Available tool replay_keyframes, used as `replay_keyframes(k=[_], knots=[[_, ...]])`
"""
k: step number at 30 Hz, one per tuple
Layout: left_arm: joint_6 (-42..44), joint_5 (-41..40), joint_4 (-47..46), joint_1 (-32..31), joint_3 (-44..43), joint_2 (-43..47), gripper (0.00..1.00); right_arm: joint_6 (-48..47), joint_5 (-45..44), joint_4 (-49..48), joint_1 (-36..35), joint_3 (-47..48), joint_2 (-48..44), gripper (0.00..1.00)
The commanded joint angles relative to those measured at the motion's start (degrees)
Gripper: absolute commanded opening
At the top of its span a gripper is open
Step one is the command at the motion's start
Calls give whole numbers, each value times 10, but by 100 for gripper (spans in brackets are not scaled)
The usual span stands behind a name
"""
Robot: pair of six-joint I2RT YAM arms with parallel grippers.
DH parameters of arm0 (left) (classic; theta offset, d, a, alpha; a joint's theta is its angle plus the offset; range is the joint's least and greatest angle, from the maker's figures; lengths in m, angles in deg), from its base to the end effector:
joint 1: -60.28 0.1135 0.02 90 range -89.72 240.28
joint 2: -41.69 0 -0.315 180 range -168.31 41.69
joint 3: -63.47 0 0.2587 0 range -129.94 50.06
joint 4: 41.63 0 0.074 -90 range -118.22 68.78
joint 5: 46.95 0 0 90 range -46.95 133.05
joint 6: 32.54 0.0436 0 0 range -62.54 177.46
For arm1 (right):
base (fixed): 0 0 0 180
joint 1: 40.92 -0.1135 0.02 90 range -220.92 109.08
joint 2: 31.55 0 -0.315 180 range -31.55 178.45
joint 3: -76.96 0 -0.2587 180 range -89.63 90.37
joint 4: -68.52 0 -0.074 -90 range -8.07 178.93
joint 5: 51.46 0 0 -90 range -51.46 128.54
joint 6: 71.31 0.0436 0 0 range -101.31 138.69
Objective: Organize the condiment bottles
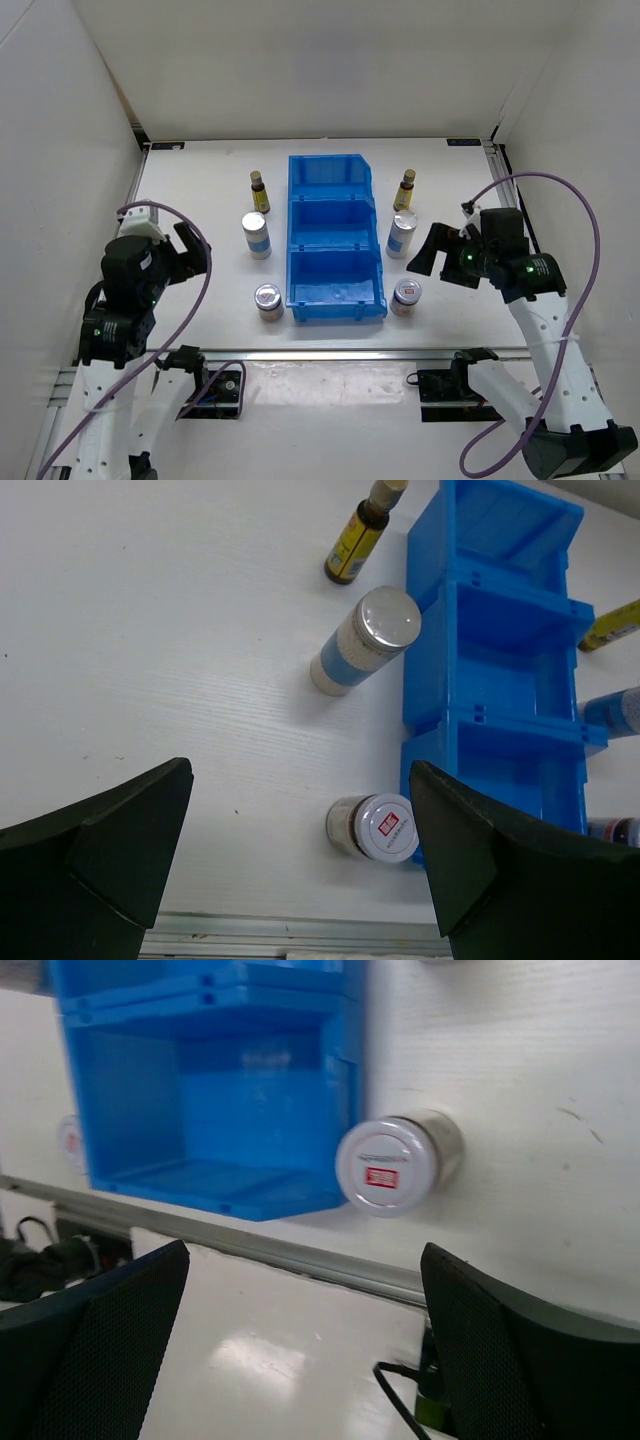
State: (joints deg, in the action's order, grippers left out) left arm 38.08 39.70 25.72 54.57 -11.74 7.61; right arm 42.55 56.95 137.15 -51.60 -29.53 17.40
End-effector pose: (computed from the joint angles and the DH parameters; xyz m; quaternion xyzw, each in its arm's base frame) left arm 0.0593 -0.0034 0.4083 -0.1163 0.8408 -0.0905 0.5208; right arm 0.1265 0.0379 0.3783 0.0423 0.9100 0.2550 0.3241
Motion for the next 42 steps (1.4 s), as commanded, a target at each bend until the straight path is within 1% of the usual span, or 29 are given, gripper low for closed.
replay_keyframes(k=[1, 3, 4, 6, 7, 8, 9, 10, 12, 13, 16, 18, 21, 25, 26, 28, 29, 31, 32, 35, 36, 37, 39, 41, 42], knots=[[-3, -11, 3, -13, 25, -25, 100, -15, -86, 33, -9, -9, -11, 100], [18, 11, 3, -13, 20, -43, 100, -3, -93, 27, -17, -16, -11, 100], [18, 11, -3, -13, 19, -66, 100, 7, -101, 21, -28, -24, 5, 100], [12, -13, -3, -13, 27, -93, 100, 30, -123, 21, -44, -32, 32, 100], [12, -21, -3, -13, 27, -125, 100, 36, -134, 21, -67, -32, 63, 98], [12, -21, -3, -13, 27, -140, 100, 51, -146, 16, -83, -32, 77, 98], [12, -21, -3, -13, 27, -155, 100, 65, -185, 16, -100, -32, 89, 98], [17, -9, -3, -13, 27, -168, 100, 75, -203, 10, -135, -32, 106, 98], [30, 29, -3, -13, 20, -196, 100, 110, -246, 5, -179, -38, 136, 97], [30, 29, -3, -13, 20, -202, 100, 121, -286, 5, -191, -38, 148, 97], [30, 6, -3, -13, 20, -208, 100, 144, -310, 12, -218, -38, 187, 97], [30, 1, -3, -13, 20, -188, 100, 159, -330, 4, -229, -46, 210, 95], [25, -5, -3, -13, 26, -169, 100, 170, -341, -13, -229, -68, 229, 95], [25, -5, -9, -13, 31, -169, 100, 175, -348, -55, -229, -103, 229, 89], [25, -5, -9, -13, 31, -174, 100, 175, -348, -62, -229, -109, 229, 82], [25, -5, -9, -13, 31, -179, 100, 170, -341, -75, -229, -118, 229, 71], [25, -5, -9, -13, 31, -179, 100, 170, -341, -81, -229, -123, 223, 59], [25, -5, -9, -13, 31, -185, 100, 170, -341, -68, -229, -113, 213, 42], [25, -5, -9, -13, 31, -185, 100, 170, -359, -60, -236, -107, 194, 28], [20, -10, -9, -13, 31, -185, 100, 170, -392, -22, -266, -66, 143, 15], [20, -10, -9, -13, 31, -185, 100, 170, -402, -13, -275, -51, 132, 9], [20, -10, -9, -13, 31, -185, 100, 170, -419, -3, -283, -34, 124, 7], [20, -10, -9, -13, 31, -185, 100, 161, -424, 10, -314, 16, 110, 2], [20, -10, -9, -13, 31, -179, 100, 153, -424, 10, -348, 47, 118, 0], [20, -10, -9, -13, 31, -179, 100, 146, -424, 10, -361, 76, 127, 0]])
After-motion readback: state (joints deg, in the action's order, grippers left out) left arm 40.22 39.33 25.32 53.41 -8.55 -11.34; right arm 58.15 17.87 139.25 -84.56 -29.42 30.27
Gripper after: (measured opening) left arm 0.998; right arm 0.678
